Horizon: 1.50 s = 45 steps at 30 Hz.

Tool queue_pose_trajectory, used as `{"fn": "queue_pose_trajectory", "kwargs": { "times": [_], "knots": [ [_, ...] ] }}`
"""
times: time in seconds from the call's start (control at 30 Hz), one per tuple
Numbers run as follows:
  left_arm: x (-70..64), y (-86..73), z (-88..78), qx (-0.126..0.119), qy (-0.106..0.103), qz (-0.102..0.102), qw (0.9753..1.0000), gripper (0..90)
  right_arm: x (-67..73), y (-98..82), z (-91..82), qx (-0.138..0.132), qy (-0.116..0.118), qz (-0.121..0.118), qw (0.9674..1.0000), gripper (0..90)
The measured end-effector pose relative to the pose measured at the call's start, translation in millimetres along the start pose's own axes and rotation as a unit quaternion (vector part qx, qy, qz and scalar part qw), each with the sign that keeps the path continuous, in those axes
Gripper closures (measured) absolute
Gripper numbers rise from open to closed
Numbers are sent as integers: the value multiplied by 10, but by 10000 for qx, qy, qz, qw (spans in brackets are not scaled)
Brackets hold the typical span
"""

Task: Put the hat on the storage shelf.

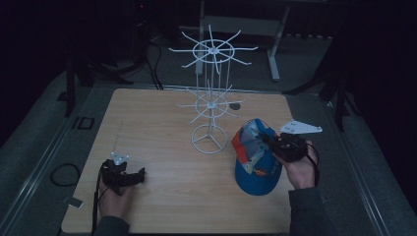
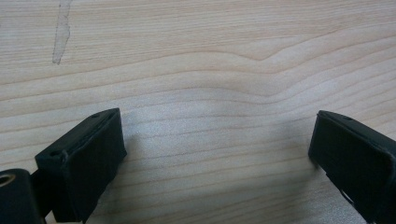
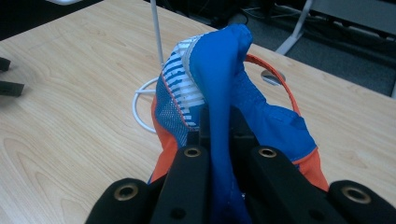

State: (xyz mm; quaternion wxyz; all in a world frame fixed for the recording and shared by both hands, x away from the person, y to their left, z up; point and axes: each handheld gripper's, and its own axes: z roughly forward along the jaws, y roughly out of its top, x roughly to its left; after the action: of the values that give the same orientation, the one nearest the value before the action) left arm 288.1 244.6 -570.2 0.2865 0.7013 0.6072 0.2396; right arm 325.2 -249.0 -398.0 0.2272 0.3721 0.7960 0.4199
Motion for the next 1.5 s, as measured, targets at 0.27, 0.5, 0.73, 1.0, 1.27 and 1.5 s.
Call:
{"fn": "queue_pose_trajectory", "kwargs": {
  "times": [0.27, 0.5, 0.73, 1.0, 1.27, 1.5],
  "knots": [
    [0, 0, 0, 1, 0, 2, 10000, 40, -29, 36, -37, -112, 224, -263, 9993, 885],
    [0, 0, 0, 0, 0, 2, 10000, 40, -69, 61, -27, -81, 418, -449, 9981, 884],
    [0, 0, 0, 1, 1, 3, 10000, 40, -122, 91, -59, -154, 634, -499, 9966, 884],
    [1, 0, 0, 3, 1, 6, 10000, 40, -168, 112, -102, -183, 698, -558, 9958, 884],
    [0, 0, 0, 0, 0, 1, 10000, 40, -201, 151, -159, -252, 839, -669, 9939, 885],
    [0, 0, 0, -1, 1, -1, 10000, 40, -223, 185, -205, -255, 853, -745, 9932, 884]
  ]
}}
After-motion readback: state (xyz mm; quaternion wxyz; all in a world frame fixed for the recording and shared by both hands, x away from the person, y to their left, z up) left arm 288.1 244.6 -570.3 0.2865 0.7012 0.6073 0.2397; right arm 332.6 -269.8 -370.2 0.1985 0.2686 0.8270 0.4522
